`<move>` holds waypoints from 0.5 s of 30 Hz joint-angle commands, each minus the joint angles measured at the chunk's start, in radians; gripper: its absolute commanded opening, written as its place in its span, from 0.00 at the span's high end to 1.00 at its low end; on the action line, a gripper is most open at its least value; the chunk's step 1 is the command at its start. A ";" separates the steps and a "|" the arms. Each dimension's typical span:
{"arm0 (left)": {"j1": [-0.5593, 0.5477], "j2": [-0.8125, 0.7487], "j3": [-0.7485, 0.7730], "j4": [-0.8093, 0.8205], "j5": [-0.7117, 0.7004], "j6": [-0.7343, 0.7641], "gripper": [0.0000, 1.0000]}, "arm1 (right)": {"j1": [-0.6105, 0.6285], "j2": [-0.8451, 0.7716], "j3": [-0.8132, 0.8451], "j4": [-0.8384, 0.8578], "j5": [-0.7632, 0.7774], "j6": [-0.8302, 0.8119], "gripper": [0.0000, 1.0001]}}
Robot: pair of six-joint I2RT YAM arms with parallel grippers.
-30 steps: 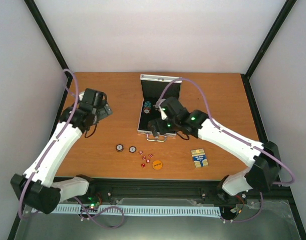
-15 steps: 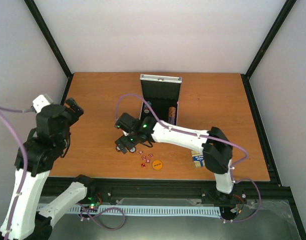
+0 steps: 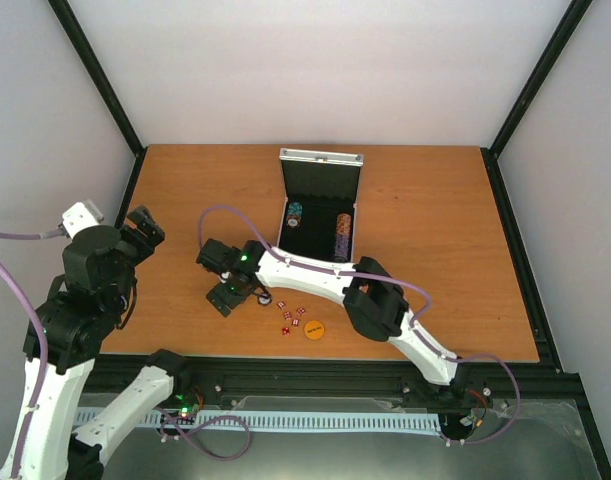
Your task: Pack up texas hold em set
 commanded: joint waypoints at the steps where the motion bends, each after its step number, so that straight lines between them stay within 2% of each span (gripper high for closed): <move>1: 0.004 -0.023 -0.015 0.005 0.017 0.026 0.00 | 0.001 0.074 0.102 -0.086 0.014 0.002 0.03; 8: 0.004 -0.030 -0.031 0.012 0.025 0.029 0.00 | -0.047 0.123 0.147 -0.122 -0.024 0.018 0.12; 15: 0.004 -0.033 -0.034 0.020 0.015 0.041 0.00 | -0.071 0.172 0.247 -0.177 -0.041 -0.020 0.14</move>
